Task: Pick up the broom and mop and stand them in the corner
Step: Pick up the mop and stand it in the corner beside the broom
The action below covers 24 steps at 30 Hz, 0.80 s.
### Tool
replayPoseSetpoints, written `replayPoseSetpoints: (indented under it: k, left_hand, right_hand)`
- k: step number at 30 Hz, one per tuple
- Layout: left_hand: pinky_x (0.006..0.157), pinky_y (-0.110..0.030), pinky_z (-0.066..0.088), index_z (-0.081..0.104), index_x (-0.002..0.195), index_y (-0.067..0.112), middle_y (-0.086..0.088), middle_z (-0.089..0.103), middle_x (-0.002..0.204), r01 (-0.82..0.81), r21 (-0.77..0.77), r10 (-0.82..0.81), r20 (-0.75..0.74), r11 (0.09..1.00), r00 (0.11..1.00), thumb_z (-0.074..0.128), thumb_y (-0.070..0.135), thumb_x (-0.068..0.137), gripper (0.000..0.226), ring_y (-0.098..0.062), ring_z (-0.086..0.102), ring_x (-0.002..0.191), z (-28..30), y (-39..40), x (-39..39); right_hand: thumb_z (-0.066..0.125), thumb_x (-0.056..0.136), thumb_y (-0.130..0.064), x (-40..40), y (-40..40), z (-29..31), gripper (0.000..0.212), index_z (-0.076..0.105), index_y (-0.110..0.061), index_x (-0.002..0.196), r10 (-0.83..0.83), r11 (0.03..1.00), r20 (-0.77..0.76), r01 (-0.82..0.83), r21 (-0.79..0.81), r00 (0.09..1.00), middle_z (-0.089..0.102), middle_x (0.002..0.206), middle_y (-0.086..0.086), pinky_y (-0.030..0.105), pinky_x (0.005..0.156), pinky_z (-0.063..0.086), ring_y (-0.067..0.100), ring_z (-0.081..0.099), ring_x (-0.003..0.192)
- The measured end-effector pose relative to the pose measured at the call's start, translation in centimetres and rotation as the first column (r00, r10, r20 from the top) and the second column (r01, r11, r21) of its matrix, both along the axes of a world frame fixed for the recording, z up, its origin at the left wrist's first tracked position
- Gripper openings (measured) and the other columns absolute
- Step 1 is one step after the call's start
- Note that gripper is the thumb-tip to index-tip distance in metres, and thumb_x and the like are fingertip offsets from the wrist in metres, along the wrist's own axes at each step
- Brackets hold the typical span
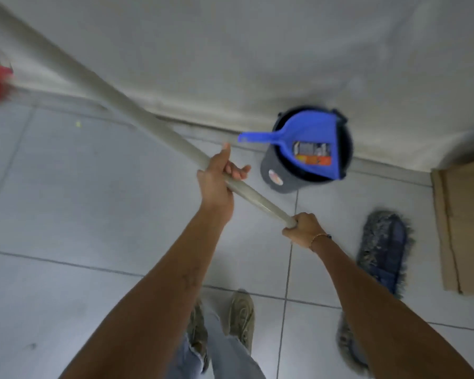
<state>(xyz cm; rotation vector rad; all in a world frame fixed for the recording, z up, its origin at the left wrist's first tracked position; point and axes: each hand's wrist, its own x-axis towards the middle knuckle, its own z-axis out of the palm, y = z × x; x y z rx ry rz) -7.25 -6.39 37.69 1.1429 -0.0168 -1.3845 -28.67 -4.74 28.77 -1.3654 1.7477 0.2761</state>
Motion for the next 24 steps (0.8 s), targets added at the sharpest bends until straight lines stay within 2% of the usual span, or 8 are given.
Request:
replayPoseSetpoints:
  k: [2, 3, 6, 9, 12, 15, 18, 24]
  left_hand:
    - [0.05, -0.025, 0.048, 0.038, 0.037, 0.021, 0.003, 0.031, 0.035, 0.085, -0.057, -0.08, 0.078, 0.995, 0.994, 0.065, 0.021, 0.087, 0.057, -0.013, 0.033, 0.034, 8.1, -2.4, -2.9]
    - [0.046, -0.023, 0.043, 0.035, 0.038, 0.021, 0.003, 0.029, 0.034, 0.123, -0.098, -0.112, 0.11, 0.988, 0.988, 0.067, 0.023, 0.085, 0.057, -0.014, 0.031, 0.033, 10.9, -3.1, -3.9]
    - [0.047, -0.024, 0.042, 0.041, 0.043, 0.017, 0.002, 0.033, 0.036, 0.318, -0.247, -0.272, 0.205, 0.915, 0.94, 0.072, 0.029, 0.08, 0.05, -0.015, 0.033, 0.036, 21.5, -4.9, -8.4]
    - [0.05, -0.028, 0.05, 0.051, 0.045, 0.017, 0.001, 0.043, 0.039, 0.547, -0.396, -0.426, 0.356, 0.738, 0.832, 0.074, 0.022, 0.076, 0.039, -0.016, 0.041, 0.038, 31.8, -5.8, -12.8]
    - [0.046, -0.026, 0.046, 0.05, 0.04, 0.02, 0.002, 0.044, 0.036, 0.726, -0.423, -0.539, 0.488, 0.542, 0.687, 0.073, 0.022, 0.078, 0.044, -0.014, 0.04, 0.034, 40.0, -5.6, -17.9]
    - [0.044, -0.025, 0.035, 0.045, 0.04, 0.023, 0.004, 0.039, 0.035, 0.772, -0.429, -0.57, 0.521, 0.468, 0.635, 0.073, 0.026, 0.079, 0.048, -0.012, 0.034, 0.032, 45.5, -3.9, -23.1]
    - [0.041, -0.024, 0.031, 0.04, 0.043, 0.022, 0.007, 0.035, 0.035, 0.795, -0.446, -0.579, 0.546, 0.412, 0.606, 0.073, 0.031, 0.079, 0.05, -0.011, 0.031, 0.031, 49.9, -2.0, -27.3]
    - [0.038, -0.019, 0.029, 0.038, 0.035, 0.023, 0.009, 0.033, 0.033, 0.882, -0.451, -0.626, 0.651, 0.138, 0.43, 0.069, 0.024, 0.082, 0.056, -0.01, 0.028, 0.028, 55.0, 0.7, -34.6]
  right_hand:
    - [0.069, 0.07, -0.021, -1.3, -1.2, 6.0, 0.01, 0.061, -0.016, 0.075, -0.072, 0.996, 0.04, 0.074, -0.057, 0.997, 0.056, 0.069, -0.001, 0.018, 0.048, 0.039, 0.014, 0.056, 0.06]
    - [0.071, 0.069, -0.02, -1.5, -1.4, 7.8, 0.013, 0.064, -0.013, 0.078, -0.1, 0.992, 0.061, 0.104, -0.07, 0.993, 0.057, 0.07, 0.0, 0.019, 0.048, 0.037, 0.017, 0.056, 0.062]
    - [0.072, 0.066, -0.018, -3.9, -1.8, 15.5, 0.01, 0.067, -0.011, 0.07, -0.213, 0.962, 0.127, 0.23, -0.144, 0.969, 0.057, 0.063, 0.001, 0.02, 0.046, 0.039, 0.017, 0.055, 0.056]
    - [0.07, 0.067, -0.006, -6.8, -0.5, 22.7, 0.021, 0.059, -0.017, 0.052, -0.309, 0.912, 0.241, 0.359, -0.199, 0.92, 0.058, 0.054, 0.006, 0.026, 0.054, 0.046, 0.019, 0.053, 0.051]
    - [0.065, 0.068, 0.002, -9.0, 1.1, 27.9, 0.021, 0.06, -0.01, 0.052, -0.354, 0.86, 0.333, 0.444, -0.25, 0.874, 0.063, 0.063, 0.014, 0.032, 0.064, 0.051, 0.024, 0.058, 0.062]
    - [0.062, 0.069, 0.007, -10.8, 2.3, 32.6, 0.021, 0.059, -0.006, 0.053, -0.416, 0.797, 0.422, 0.547, -0.257, 0.805, 0.062, 0.066, 0.015, 0.037, 0.071, 0.054, 0.027, 0.059, 0.069]
    - [0.062, 0.066, 0.009, -12.9, 3.4, 36.6, 0.028, 0.057, -0.011, 0.047, -0.506, 0.682, 0.495, 0.679, -0.271, 0.706, 0.059, 0.058, 0.011, 0.036, 0.069, 0.054, 0.027, 0.058, 0.068]
    - [0.07, 0.075, -0.006, -17.6, 5.8, 40.9, 0.029, 0.059, -0.016, 0.05, -0.618, 0.42, 0.572, 0.842, -0.339, 0.539, 0.063, 0.059, 0.005, 0.035, 0.073, 0.055, 0.022, 0.06, 0.065]
